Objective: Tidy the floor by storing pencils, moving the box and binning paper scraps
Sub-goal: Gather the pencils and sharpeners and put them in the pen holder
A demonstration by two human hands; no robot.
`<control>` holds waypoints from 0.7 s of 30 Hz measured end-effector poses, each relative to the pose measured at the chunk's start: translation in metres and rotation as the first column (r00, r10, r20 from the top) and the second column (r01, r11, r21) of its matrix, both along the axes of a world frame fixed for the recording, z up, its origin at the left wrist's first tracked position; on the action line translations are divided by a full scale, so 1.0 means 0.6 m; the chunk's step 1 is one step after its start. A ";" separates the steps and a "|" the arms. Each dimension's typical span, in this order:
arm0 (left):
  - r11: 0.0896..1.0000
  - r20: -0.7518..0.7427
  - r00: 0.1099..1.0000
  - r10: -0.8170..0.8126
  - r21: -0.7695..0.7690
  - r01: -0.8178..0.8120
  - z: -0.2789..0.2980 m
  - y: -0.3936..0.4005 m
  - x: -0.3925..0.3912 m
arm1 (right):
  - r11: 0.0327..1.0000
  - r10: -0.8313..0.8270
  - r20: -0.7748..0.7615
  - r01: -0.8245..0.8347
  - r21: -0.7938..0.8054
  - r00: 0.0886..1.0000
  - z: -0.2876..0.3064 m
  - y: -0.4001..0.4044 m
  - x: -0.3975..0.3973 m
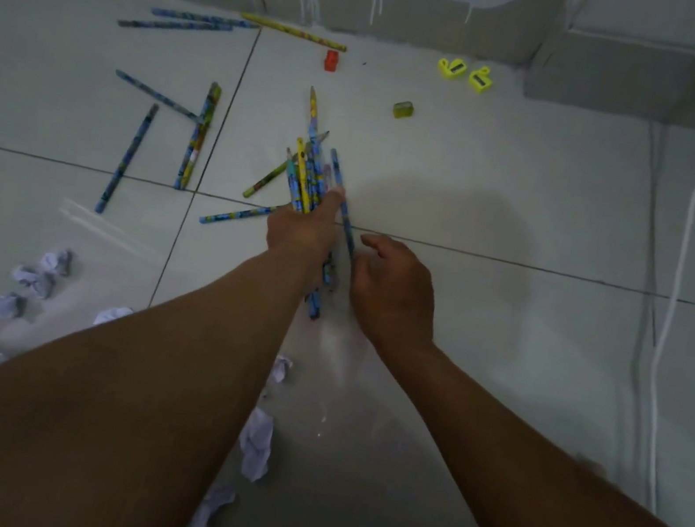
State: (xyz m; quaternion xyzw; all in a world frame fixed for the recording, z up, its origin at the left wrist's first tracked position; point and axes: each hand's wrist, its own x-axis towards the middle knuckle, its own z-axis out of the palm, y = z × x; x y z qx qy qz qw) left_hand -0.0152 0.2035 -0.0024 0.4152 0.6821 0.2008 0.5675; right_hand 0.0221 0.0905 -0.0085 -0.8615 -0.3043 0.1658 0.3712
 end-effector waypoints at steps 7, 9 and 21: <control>1.000 0.001 1.000 0.015 0.006 -0.015 -0.003 0.036 -0.058 | 0.932 0.206 0.227 -0.119 -0.343 0.952 -0.032 0.022 0.002; 1.000 -0.014 1.000 0.002 0.019 -0.002 -0.003 0.038 -0.070 | 0.931 0.213 0.264 -0.114 -0.346 0.941 -0.036 0.030 0.003; 1.000 0.098 0.995 -0.019 0.011 0.018 0.011 0.023 -0.082 | 0.934 0.072 0.352 0.061 -0.353 0.933 -0.026 0.059 0.003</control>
